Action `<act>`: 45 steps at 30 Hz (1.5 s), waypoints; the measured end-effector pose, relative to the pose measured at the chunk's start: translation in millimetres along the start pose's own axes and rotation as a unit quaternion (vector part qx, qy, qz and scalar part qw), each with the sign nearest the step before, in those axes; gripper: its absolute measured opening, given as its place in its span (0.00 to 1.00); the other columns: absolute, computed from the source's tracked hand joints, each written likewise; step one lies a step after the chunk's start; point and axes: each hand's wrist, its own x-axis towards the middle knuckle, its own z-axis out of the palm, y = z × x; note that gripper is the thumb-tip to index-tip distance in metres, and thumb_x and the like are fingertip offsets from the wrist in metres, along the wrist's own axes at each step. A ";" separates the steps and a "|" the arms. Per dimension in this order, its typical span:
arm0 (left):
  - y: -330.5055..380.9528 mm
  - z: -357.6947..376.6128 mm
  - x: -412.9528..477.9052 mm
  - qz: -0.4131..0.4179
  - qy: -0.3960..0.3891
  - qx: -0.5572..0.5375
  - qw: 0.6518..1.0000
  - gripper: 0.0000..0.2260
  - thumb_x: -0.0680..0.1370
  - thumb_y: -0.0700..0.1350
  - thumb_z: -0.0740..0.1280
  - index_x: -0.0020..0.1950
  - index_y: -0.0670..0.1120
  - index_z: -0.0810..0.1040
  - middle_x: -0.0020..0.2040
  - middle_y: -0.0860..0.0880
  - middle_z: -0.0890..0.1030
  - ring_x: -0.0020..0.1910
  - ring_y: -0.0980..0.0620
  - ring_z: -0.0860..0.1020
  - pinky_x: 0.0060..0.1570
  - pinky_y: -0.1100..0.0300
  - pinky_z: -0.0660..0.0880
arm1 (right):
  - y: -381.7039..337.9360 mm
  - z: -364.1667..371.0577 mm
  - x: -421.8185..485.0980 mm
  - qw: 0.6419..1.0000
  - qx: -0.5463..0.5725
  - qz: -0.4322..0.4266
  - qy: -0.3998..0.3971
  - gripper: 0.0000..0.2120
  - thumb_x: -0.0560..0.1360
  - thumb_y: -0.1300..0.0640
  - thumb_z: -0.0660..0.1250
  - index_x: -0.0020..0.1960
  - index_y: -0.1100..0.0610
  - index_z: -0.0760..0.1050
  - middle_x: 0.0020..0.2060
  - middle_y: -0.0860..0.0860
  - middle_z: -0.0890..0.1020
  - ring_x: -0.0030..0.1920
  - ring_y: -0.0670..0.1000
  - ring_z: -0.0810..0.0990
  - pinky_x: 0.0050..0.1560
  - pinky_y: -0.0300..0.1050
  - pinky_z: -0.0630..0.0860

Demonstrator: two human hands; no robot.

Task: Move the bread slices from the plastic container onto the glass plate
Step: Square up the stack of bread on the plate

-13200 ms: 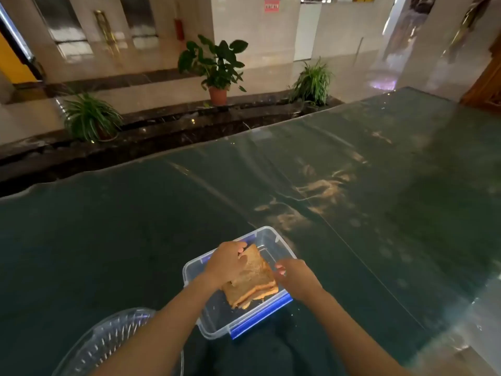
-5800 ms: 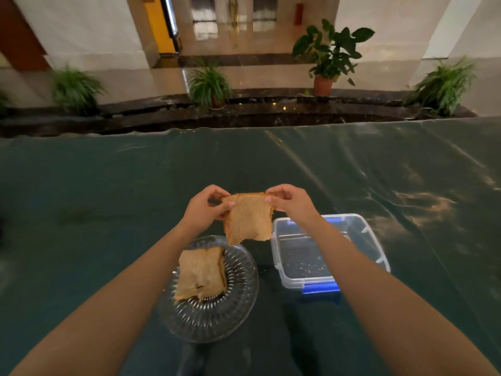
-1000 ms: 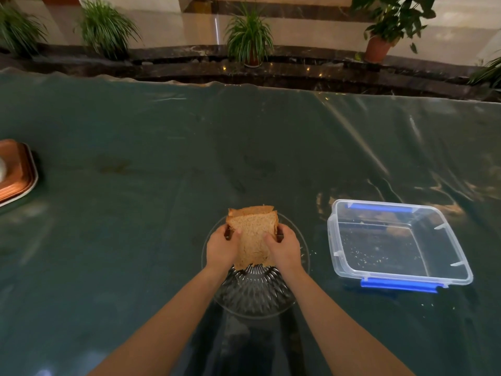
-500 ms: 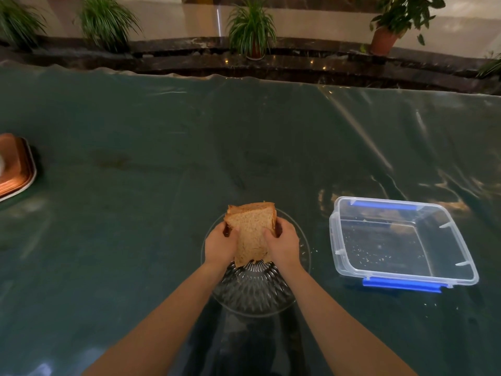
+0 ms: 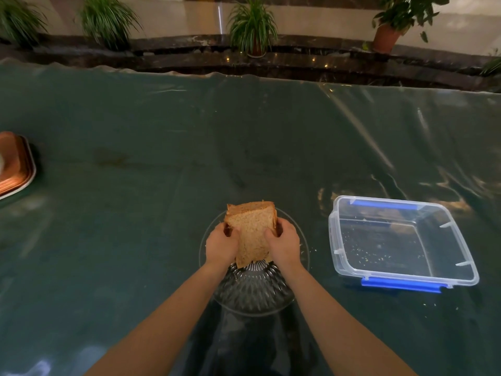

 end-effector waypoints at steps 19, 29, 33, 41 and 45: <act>7.9 2.7 -16.9 0.051 0.053 0.040 0.996 0.13 0.76 0.43 0.62 0.55 0.36 0.76 0.53 0.35 0.79 0.50 0.39 0.78 0.53 0.46 0.76 | 2.0 -0.7 -14.3 0.998 0.005 -0.006 0.056 0.20 0.72 0.60 0.69 0.62 0.61 0.70 0.57 0.57 0.76 0.55 0.52 0.76 0.52 0.41 0.72; 3.2 -1.1 -23.3 0.052 0.040 0.041 0.997 0.15 0.77 0.45 0.62 0.59 0.37 0.75 0.55 0.38 0.79 0.54 0.41 0.78 0.57 0.47 0.76 | 6.4 -2.5 -21.8 0.999 0.015 -0.019 0.045 0.18 0.72 0.61 0.69 0.61 0.59 0.71 0.56 0.56 0.78 0.52 0.51 0.77 0.55 0.44 0.76; 2.9 -0.7 -20.1 0.059 0.056 0.010 0.997 0.14 0.76 0.43 0.65 0.60 0.39 0.75 0.56 0.42 0.81 0.55 0.46 0.78 0.52 0.59 0.72 | 4.7 -1.4 -17.1 0.999 -0.007 -0.026 0.041 0.15 0.73 0.61 0.68 0.59 0.60 0.72 0.55 0.56 0.78 0.55 0.53 0.78 0.58 0.50 0.77; -8.2 4.8 -21.5 0.048 0.080 0.016 0.996 0.18 0.74 0.46 0.68 0.60 0.40 0.73 0.59 0.41 0.74 0.55 0.45 0.76 0.57 0.53 0.74 | 9.8 3.7 -17.9 0.995 -0.061 -0.044 0.072 0.13 0.73 0.60 0.68 0.56 0.60 0.72 0.55 0.55 0.75 0.45 0.46 0.71 0.46 0.37 0.68; -8.6 7.0 -19.8 0.048 0.091 0.015 0.995 0.17 0.73 0.45 0.69 0.59 0.40 0.74 0.61 0.42 0.72 0.57 0.44 0.74 0.59 0.54 0.72 | 10.1 5.1 -18.3 0.994 -0.061 -0.042 0.078 0.11 0.73 0.59 0.68 0.53 0.60 0.72 0.54 0.55 0.74 0.43 0.46 0.71 0.43 0.36 0.67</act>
